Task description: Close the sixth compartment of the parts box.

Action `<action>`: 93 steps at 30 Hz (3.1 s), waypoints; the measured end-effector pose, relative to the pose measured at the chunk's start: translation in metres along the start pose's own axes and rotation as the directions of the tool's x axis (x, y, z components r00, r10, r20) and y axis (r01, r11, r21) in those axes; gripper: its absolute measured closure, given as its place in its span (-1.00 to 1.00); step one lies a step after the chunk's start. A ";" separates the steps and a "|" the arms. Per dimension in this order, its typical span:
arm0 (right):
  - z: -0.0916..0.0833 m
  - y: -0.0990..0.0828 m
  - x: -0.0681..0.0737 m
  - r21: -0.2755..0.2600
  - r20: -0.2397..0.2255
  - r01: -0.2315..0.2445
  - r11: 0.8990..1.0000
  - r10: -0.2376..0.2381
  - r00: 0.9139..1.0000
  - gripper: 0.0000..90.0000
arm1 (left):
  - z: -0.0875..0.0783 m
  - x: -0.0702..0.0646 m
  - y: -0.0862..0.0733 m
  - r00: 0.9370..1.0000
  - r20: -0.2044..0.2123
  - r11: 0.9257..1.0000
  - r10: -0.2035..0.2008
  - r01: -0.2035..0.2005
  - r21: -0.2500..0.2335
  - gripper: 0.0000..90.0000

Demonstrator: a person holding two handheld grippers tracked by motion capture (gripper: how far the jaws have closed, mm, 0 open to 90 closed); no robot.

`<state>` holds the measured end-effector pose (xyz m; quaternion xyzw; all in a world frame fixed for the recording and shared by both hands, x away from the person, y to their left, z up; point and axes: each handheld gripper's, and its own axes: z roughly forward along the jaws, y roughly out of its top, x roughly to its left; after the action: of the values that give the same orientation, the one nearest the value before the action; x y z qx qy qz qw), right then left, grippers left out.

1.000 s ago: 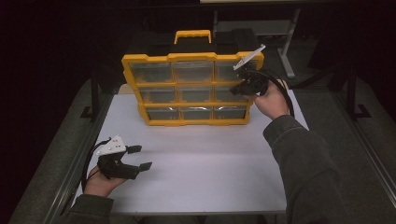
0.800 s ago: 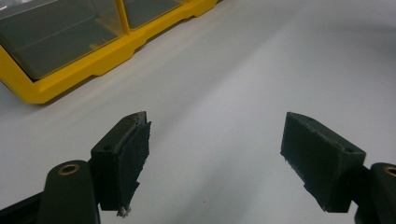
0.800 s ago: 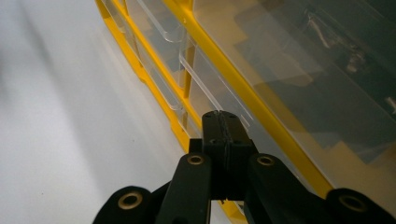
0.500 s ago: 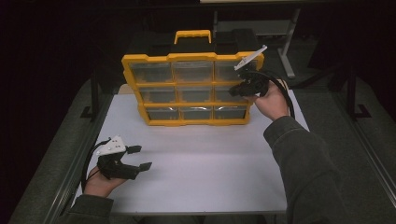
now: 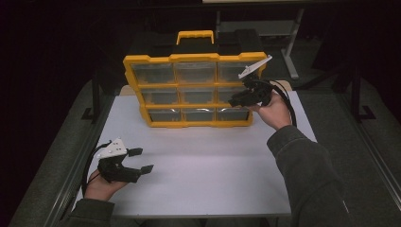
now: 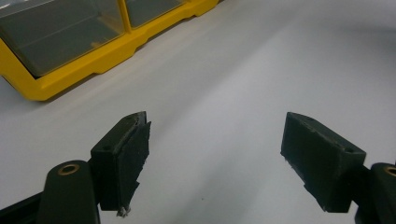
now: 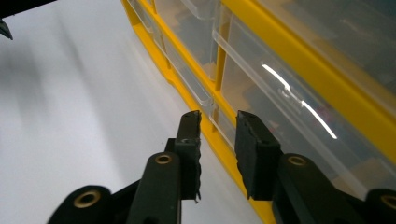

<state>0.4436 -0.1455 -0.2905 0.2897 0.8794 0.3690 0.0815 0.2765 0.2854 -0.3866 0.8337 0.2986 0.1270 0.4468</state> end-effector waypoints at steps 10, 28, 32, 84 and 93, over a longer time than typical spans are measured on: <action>-0.002 -0.016 -0.002 -0.035 -0.009 -0.037 0.999 0.037 0.999 0.33 | 0.000 -0.001 0.001 1.000 -0.001 1.000 -0.006 0.006 0.001 -0.49; -0.002 -0.043 0.002 -0.077 -0.029 -0.069 0.995 0.067 0.997 0.09 | 0.002 -0.001 0.000 1.000 0.002 1.000 -0.011 0.011 0.006 -0.49; -0.002 -0.051 0.003 -0.083 -0.034 -0.079 0.993 0.077 0.996 0.03 | 0.003 -0.001 0.000 1.000 0.003 1.000 -0.011 0.011 0.009 -0.49; -0.015 -0.128 0.016 -0.147 -0.027 -0.132 0.980 0.129 0.991 -0.42 | 0.008 -0.003 -0.002 1.000 0.010 1.000 -0.018 0.018 0.016 -0.55; -0.019 -0.142 0.018 -0.154 -0.011 -0.136 0.979 0.136 0.991 -0.49 | 0.008 -0.003 -0.003 1.000 0.013 1.000 -0.016 0.016 0.014 -0.56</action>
<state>0.3583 -0.2264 -0.3740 0.3420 0.8263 0.4406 0.0778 0.2767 0.2792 -0.3938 0.8352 0.3031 0.1158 0.4439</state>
